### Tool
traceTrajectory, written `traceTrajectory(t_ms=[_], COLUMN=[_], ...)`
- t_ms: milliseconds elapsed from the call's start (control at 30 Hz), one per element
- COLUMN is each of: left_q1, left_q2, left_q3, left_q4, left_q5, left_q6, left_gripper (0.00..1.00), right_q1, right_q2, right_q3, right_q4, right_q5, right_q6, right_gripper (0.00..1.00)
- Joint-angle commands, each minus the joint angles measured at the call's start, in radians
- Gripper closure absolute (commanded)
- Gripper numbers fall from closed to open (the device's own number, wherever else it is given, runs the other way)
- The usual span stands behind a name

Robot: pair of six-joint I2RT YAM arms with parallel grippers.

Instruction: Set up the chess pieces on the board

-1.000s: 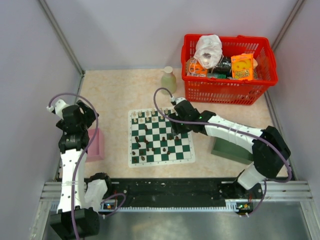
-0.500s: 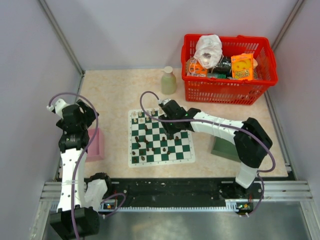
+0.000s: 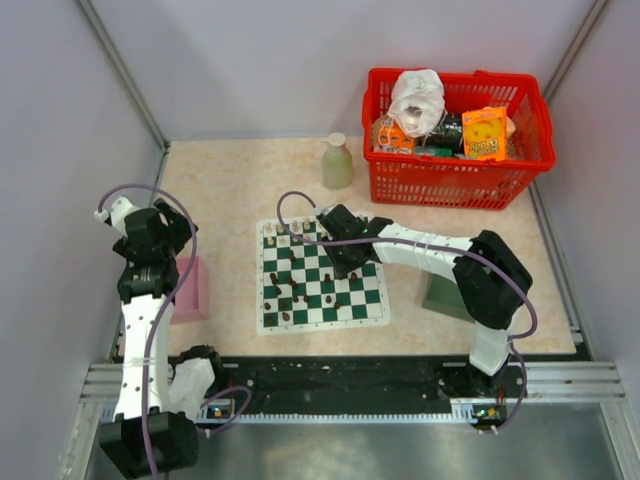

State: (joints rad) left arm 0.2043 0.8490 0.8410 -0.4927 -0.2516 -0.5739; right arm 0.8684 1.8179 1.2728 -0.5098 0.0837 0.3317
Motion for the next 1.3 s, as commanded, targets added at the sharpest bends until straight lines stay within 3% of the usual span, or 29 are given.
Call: traceTrajectory(t_ms=[0,300,567,733,1000,1267], left_q1=[0.007,0.009,0.009,0.009,0.009,0.01], left_q2=[-0.005,-0.008,-0.008,-0.014,-0.022,-0.031], left_q3=[0.003,0.003,-0.003,-0.01,-0.014,-0.011], left_q4=[0.046,0.042,0.039,0.04,0.04,0.034], left_q5=[-0.002,-0.005,-0.002,-0.003,0.008,-0.008], left_q6=[0.006,0.008,0.005,0.003,-0.001,0.005], left_gripper=[0.01,0.01,0.01,0.01,0.01,0.01], right_q1=[0.007,0.015,0.101,0.176,0.331,0.356], right_q2=[0.017,0.003,-0.15,-0.181,-0.046,0.052], right_q3=[0.053,0.071,0.097,0.099,0.14,0.174], right_q4=[0.007,-0.024,-0.084,-0.087,-0.027,-0.015], right_q5=[-0.015,0.02,0.131,0.108,0.06,0.074], right_q6=[-0.016,-0.019,-0.031,0.004,0.058,0.049], right_gripper=[0.72,0.9,0.9,0.9,0.9,0.9])
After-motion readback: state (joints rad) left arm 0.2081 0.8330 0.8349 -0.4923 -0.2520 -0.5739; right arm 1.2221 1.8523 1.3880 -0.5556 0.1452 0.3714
